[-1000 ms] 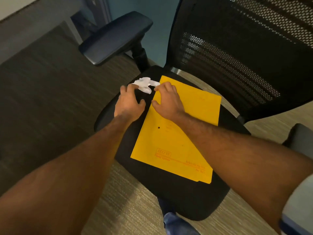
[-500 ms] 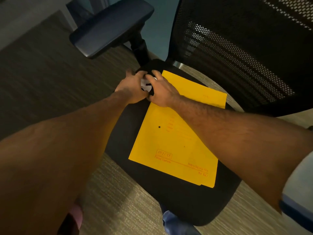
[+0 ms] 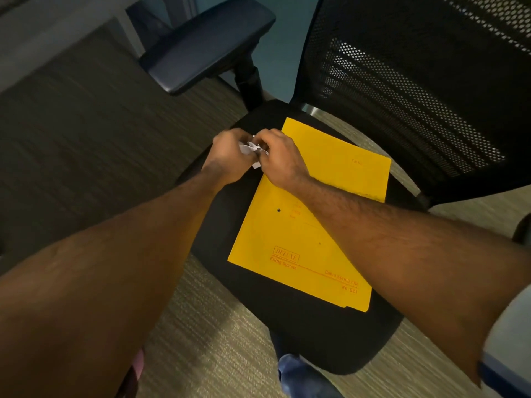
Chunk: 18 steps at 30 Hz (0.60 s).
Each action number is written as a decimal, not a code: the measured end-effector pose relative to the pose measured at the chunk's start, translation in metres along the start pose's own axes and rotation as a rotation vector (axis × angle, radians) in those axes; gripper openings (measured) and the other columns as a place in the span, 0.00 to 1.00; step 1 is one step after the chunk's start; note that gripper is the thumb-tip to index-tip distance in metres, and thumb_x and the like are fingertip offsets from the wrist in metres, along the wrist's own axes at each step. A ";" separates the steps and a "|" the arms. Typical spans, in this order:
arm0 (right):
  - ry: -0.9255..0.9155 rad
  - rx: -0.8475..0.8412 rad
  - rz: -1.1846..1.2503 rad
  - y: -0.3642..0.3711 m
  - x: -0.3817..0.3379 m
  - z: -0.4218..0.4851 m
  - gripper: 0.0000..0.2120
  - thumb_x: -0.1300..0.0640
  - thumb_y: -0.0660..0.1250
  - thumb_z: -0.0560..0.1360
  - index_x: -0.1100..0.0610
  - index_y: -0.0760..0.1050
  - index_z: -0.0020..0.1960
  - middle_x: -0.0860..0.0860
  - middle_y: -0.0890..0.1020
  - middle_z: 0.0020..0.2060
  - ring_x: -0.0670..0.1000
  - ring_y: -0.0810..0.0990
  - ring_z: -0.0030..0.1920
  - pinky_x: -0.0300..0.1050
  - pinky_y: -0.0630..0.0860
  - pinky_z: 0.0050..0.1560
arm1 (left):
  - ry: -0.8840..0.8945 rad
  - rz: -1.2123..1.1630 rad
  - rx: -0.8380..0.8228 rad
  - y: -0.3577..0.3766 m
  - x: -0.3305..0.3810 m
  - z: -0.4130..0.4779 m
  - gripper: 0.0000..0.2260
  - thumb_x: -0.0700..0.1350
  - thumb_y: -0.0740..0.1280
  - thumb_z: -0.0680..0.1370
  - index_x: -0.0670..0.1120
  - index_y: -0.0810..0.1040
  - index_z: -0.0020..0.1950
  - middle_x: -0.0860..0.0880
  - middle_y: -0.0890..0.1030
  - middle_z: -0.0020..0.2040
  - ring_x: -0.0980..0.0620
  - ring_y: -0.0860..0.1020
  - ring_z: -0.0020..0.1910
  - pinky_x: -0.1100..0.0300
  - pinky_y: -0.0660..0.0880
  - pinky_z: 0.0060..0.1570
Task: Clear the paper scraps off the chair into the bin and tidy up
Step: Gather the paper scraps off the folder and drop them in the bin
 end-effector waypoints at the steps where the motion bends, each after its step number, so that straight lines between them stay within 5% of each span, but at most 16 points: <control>1: 0.007 0.018 0.038 0.002 -0.001 -0.004 0.10 0.63 0.66 0.76 0.54 0.76 0.56 0.51 0.79 0.52 0.48 0.77 0.51 0.43 0.79 0.48 | -0.007 -0.043 0.002 -0.002 0.001 -0.005 0.20 0.46 0.73 0.75 0.45 0.75 0.65 0.47 0.79 0.59 0.53 0.79 0.56 0.69 0.74 0.43; 5: 0.013 0.065 0.163 0.009 -0.012 -0.025 0.11 0.64 0.68 0.74 0.55 0.77 0.55 0.51 0.79 0.52 0.46 0.78 0.50 0.35 0.75 0.44 | -0.023 -0.139 0.017 -0.013 0.000 -0.031 0.15 0.46 0.73 0.74 0.46 0.79 0.60 0.53 0.79 0.51 0.61 0.78 0.45 0.72 0.71 0.38; 14: -0.050 0.028 0.274 0.055 -0.075 -0.077 0.09 0.65 0.68 0.73 0.56 0.77 0.51 0.49 0.78 0.47 0.45 0.77 0.45 0.37 0.76 0.43 | -0.152 -0.212 0.150 -0.042 -0.058 -0.106 0.11 0.44 0.72 0.74 0.46 0.80 0.56 0.52 0.81 0.51 0.58 0.79 0.47 0.73 0.72 0.39; 18: -0.077 -0.037 0.313 0.086 -0.112 -0.104 0.10 0.65 0.68 0.72 0.56 0.77 0.51 0.49 0.78 0.47 0.46 0.77 0.45 0.39 0.75 0.44 | -0.221 -0.258 0.212 -0.060 -0.100 -0.150 0.10 0.45 0.71 0.74 0.49 0.80 0.55 0.51 0.80 0.54 0.56 0.81 0.51 0.60 0.81 0.46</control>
Point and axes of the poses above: each hand's wrist, its own z-axis towards the middle knuckle, its own y-axis out of the palm, x = y × z, the point moved 2 cm from there along z, towards the middle knuckle
